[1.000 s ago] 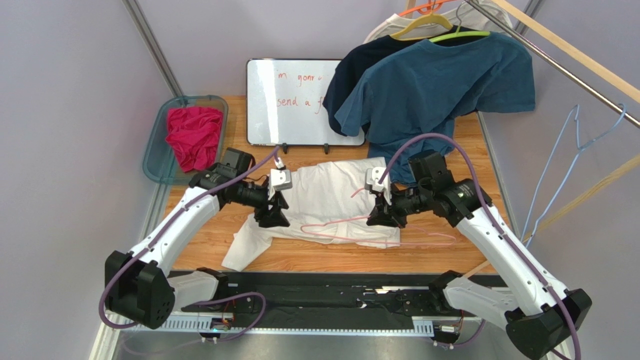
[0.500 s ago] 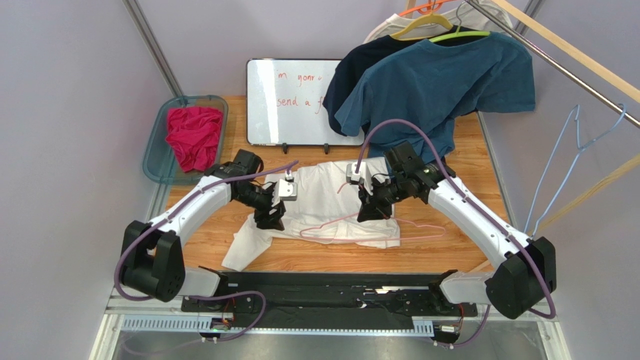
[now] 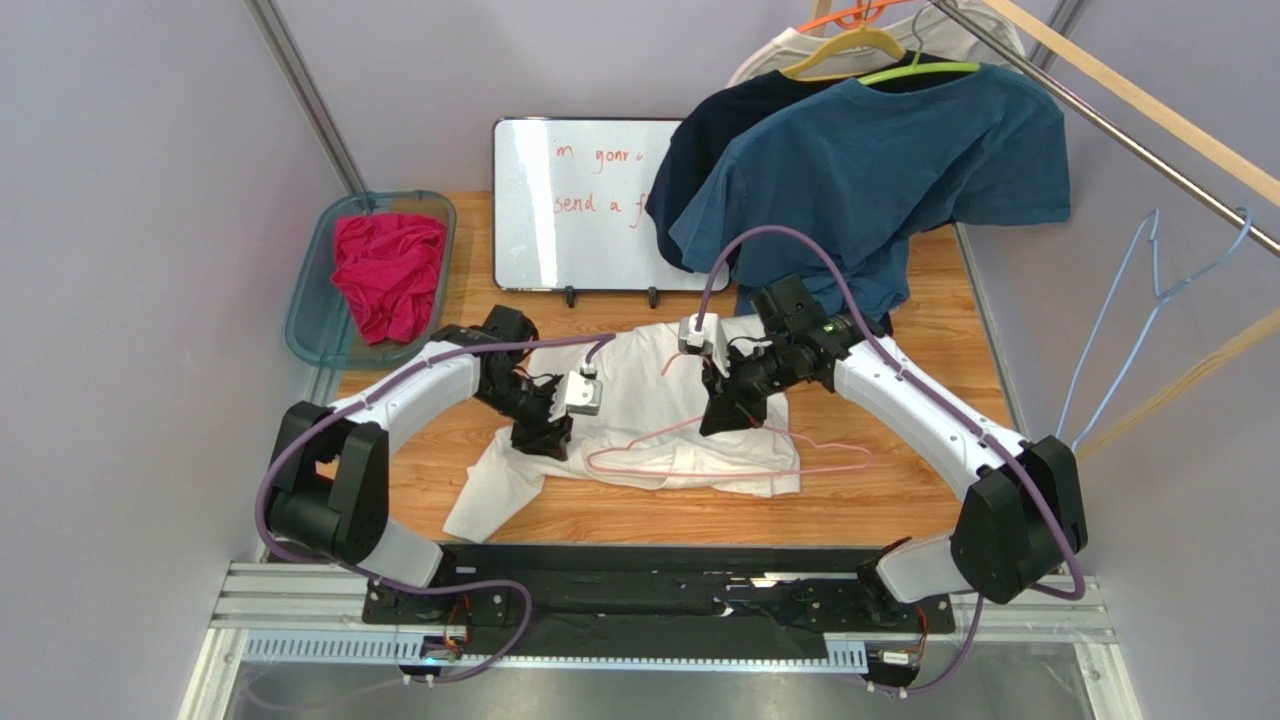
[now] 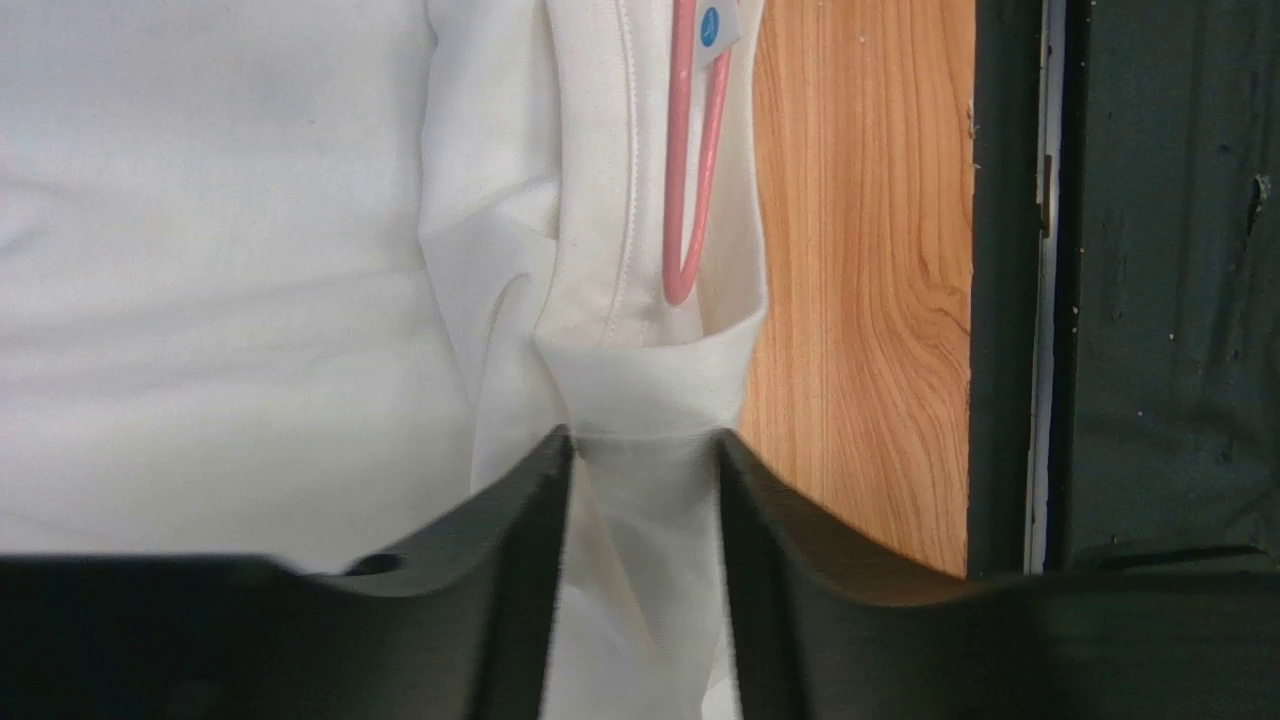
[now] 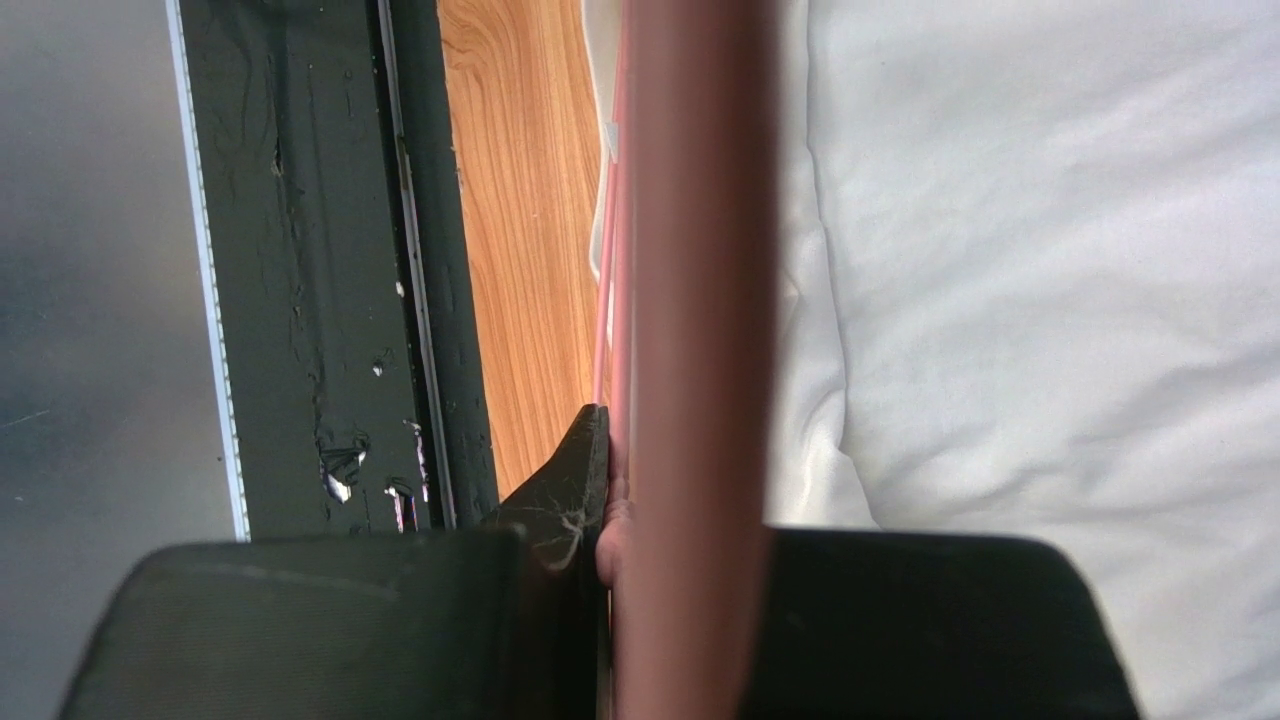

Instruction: Place the t-shirt on the hanger

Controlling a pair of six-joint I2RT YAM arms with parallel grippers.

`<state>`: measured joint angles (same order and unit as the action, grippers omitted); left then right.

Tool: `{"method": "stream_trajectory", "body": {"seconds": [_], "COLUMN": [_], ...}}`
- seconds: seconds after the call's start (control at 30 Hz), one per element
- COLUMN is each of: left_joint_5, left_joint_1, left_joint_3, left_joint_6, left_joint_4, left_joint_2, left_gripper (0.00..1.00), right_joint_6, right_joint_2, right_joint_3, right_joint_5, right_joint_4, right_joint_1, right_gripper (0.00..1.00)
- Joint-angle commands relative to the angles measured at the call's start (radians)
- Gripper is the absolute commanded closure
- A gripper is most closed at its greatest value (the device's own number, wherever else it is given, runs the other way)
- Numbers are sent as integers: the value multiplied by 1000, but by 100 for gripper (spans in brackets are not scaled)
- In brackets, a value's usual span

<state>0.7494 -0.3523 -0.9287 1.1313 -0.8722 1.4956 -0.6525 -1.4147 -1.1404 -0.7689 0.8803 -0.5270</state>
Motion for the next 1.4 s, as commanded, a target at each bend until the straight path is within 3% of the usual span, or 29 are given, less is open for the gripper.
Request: {"method": "stream_trajectory", "body": {"seconds": [0.0,0.07,0.27,0.8,1.1,1.37], "left_joint_5": [50,54,50,67,80,-8], "left_joint_1": [-11,-19,-24,-68,-148,-146], "left_joint_3": [-33,-38,-48,-191,-283,-349], "left_joint_6": [58,55,25,-160,-332,-467], "left_joint_4": [-14,-28,-42,-79,-36,21], "left_joint_2": [6,8,5,-193,-213,-208], "left_gripper": [65,77,100,100,100,100], "right_joint_6": [45,62,105,312,385,398], "right_joint_2": [-12,-13,-36,-82,-141,-139], "right_joint_3": [-35,-35,-32,-93,-98,-55], "right_joint_5": [-56,-66,-108,-158,-135,-93], "right_joint_4": [-76,-92,-132,-336,-478,-579], "right_joint_1": [-2,-4,-4,-76,-133,-123], "right_gripper": [100,100,100,100,100,100]}}
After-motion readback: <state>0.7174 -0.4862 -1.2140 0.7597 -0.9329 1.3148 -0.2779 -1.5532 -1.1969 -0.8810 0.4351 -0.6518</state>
